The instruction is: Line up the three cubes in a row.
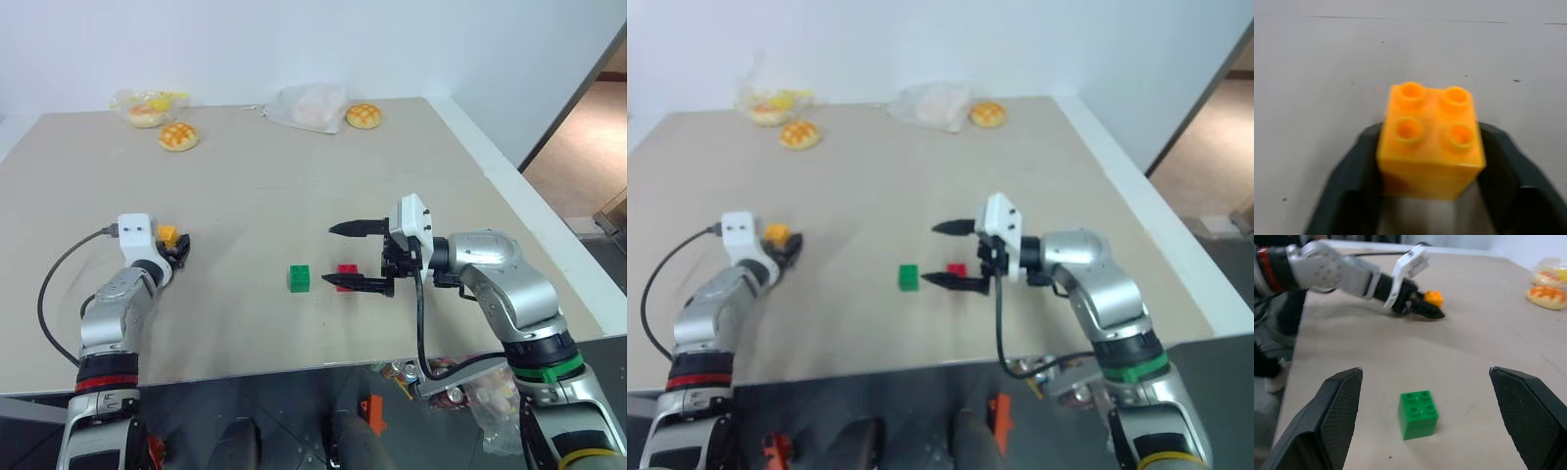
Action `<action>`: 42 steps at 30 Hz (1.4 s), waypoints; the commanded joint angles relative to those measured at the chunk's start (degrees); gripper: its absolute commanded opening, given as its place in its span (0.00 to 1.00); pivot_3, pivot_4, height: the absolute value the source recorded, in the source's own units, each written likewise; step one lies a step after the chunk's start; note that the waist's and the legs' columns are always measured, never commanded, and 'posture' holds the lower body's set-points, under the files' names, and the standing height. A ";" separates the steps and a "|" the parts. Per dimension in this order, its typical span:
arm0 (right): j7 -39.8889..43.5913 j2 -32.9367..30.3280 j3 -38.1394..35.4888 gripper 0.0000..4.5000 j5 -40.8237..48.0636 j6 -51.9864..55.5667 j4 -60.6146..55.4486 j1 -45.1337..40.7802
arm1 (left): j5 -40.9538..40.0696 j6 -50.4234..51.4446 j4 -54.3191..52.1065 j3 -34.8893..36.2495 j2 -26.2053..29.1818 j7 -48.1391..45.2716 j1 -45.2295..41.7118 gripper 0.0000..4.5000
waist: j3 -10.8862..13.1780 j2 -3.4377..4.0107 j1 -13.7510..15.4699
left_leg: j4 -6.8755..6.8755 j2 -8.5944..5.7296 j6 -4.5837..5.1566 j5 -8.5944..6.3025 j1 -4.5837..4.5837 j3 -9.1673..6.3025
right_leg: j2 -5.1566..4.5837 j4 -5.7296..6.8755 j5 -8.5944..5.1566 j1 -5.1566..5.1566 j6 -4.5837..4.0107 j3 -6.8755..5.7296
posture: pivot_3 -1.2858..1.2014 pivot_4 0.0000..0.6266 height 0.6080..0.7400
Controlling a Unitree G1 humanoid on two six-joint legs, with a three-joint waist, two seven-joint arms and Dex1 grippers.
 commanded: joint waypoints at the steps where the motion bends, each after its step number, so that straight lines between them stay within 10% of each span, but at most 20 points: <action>1: -1.62 1.21 -3.87 0.96 2.40 0.25 0.41 -2.70 | 0.19 -0.88 -0.57 -0.32 -0.42 0.28 -1.03 0.30 | 0.00 0.00 0.00 | 0.00 0.00 -0.01 0.00 0.00 0.00 | 0.00 0.00 0.00 0.00 0.00 0.00 | 0.52 0.24 1.00; 13: -4.09 3.33 -4.48 0.96 3.02 1.52 -1.52 -1.10 | 1.13 -1.84 -0.59 -1.87 -0.58 -1.06 -1.16 0.30 | 0.00 0.00 0.24 | -0.02 -0.04 -0.02 0.01 -0.02 0.00 | -0.05 -0.02 0.00 0.00 0.02 0.00 | 0.52 0.24 1.00; 29: -4.20 -0.01 -5.77 0.96 3.53 3.47 -4.62 1.40 | 0.64 -22.82 4.29 -21.06 17.79 -59.26 -2.20 0.30 | 0.02 0.02 -0.46 | -0.18 0.04 -0.08 0.04 -0.11 0.02 | 0.04 -0.05 -0.07 -0.18 -0.11 0.01 | 0.52 0.24 1.00; 42: -6.02 -1.53 -7.22 0.96 4.58 5.90 -8.38 3.93 | -0.21 -29.11 18.77 -20.98 12.62 -68.75 -9.20 0.30 | 0.01 0.02 -0.41 | -0.14 0.04 -0.07 0.04 -0.20 0.02 | 0.03 -0.06 -0.07 -0.21 -0.09 0.00 | 0.52 0.24 1.00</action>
